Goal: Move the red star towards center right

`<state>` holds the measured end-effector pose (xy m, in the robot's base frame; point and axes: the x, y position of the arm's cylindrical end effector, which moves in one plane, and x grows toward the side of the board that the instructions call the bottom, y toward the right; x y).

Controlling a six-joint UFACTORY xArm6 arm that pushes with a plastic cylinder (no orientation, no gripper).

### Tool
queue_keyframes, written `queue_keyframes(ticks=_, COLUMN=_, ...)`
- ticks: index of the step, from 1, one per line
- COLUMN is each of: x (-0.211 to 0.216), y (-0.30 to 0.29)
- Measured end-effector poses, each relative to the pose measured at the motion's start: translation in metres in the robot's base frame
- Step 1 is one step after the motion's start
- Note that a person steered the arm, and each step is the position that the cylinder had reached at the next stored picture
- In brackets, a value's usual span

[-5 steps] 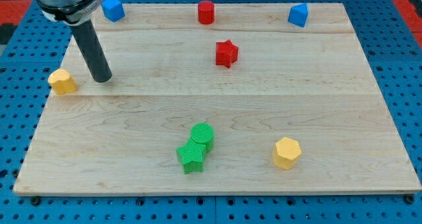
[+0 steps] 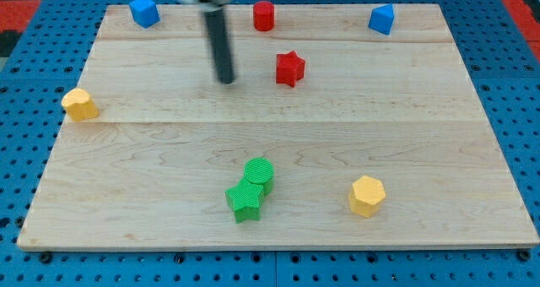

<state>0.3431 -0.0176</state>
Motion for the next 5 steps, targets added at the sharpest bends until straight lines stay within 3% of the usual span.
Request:
queue_keyframes(ticks=1, x=-0.001, y=0.032)
queue_keyframes(ticks=2, x=-0.023, y=0.026)
queue_keyframes(ticks=4, x=0.041, y=0.151)
queue_keyframes(ticks=5, x=0.044, y=0.179)
